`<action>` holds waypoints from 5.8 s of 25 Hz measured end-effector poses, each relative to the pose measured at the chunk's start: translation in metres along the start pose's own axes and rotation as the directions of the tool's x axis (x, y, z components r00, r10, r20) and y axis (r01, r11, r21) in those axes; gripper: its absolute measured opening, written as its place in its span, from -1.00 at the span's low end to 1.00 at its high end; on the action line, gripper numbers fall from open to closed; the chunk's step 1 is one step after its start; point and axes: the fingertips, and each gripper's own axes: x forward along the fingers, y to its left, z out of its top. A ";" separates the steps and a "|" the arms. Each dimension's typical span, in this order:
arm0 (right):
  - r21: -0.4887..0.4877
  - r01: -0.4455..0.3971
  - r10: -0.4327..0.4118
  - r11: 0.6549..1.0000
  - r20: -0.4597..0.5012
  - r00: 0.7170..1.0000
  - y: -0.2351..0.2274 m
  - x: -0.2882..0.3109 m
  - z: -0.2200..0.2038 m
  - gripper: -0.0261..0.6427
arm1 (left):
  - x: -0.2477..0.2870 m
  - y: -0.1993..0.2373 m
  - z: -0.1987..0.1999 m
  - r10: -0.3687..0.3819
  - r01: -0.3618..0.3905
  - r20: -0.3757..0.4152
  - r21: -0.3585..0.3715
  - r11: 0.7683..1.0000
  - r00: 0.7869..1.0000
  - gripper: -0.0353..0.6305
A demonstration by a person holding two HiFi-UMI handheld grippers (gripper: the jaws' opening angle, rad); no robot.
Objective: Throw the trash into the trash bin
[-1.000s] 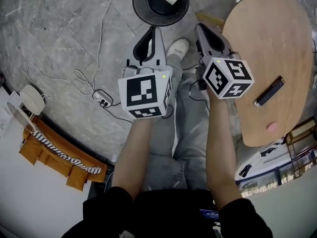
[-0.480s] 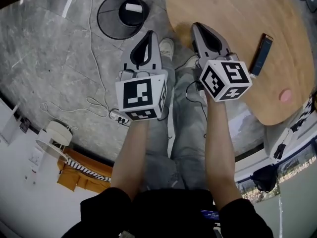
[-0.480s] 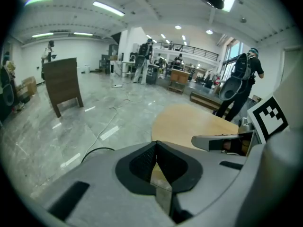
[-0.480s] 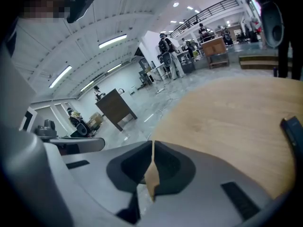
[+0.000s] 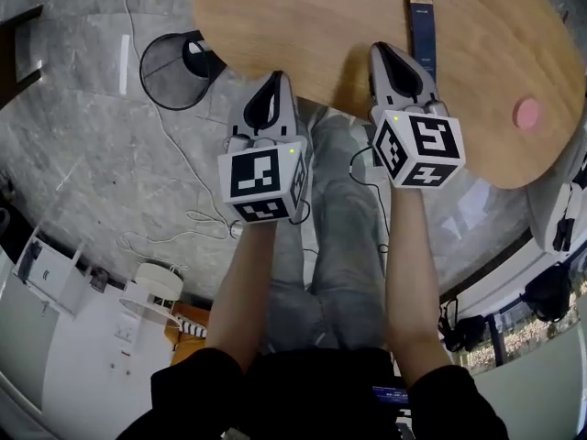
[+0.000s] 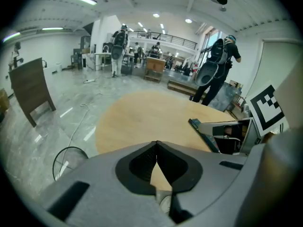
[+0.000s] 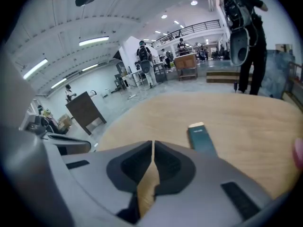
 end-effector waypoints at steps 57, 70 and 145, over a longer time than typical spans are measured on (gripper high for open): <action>-0.308 -0.337 0.266 0.890 -0.250 0.931 0.202 0.097 0.001 -0.37 | -0.075 0.199 -0.074 0.347 -0.324 -0.023 -0.421 0.847 0.938 -0.88; -0.292 -0.589 0.426 0.753 -0.465 0.776 0.357 0.159 -0.068 -0.37 | -0.131 0.305 -0.136 0.487 -0.437 -0.084 -0.591 0.678 0.869 -0.88; 0.269 0.534 -0.536 0.802 -0.074 0.841 -0.360 -0.199 -0.089 -0.04 | 0.122 -0.379 -0.021 -0.436 0.500 -0.249 0.346 0.794 0.865 -0.88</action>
